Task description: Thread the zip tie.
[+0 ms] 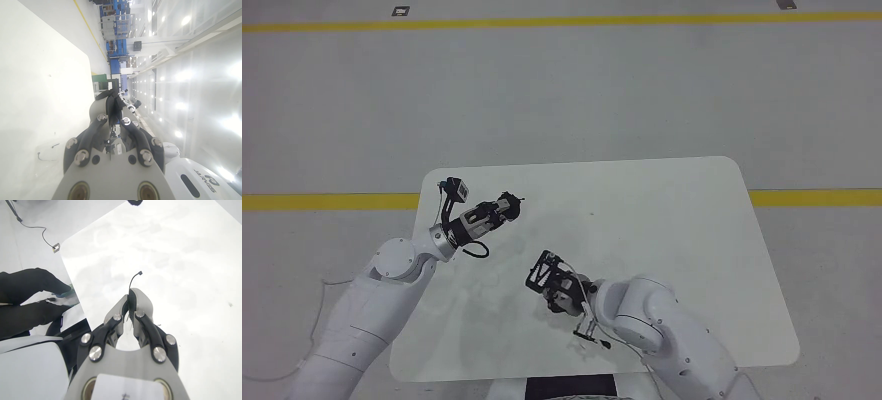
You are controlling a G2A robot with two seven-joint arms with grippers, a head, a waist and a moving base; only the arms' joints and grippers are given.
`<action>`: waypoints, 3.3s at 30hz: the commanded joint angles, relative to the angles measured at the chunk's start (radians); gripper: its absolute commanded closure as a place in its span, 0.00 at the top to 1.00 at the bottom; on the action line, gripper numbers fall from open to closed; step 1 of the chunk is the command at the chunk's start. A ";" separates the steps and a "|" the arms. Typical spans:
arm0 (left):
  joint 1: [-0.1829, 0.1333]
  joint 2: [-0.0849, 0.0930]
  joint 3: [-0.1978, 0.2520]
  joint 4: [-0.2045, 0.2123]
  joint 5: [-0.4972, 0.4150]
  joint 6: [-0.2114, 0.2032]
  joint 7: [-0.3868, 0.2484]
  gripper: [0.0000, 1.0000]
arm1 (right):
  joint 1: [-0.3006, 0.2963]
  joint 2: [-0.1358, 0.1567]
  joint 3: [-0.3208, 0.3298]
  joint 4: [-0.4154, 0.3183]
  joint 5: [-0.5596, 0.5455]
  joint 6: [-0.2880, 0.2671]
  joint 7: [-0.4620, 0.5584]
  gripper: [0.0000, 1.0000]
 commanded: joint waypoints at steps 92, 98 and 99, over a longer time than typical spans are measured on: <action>-0.006 -0.130 -0.005 0.202 -0.094 -0.002 -0.337 0.00 | -0.058 -0.072 -0.057 0.200 0.053 0.501 -1.015 0.00; -0.006 -0.130 -0.005 0.202 -0.094 -0.002 -0.337 0.00 | -0.054 -0.074 -0.069 0.209 0.002 0.501 -1.006 0.00; -0.006 -0.130 -0.005 0.202 -0.094 -0.002 -0.337 0.00 | -0.050 -0.075 -0.073 0.214 -0.015 0.505 -1.005 0.00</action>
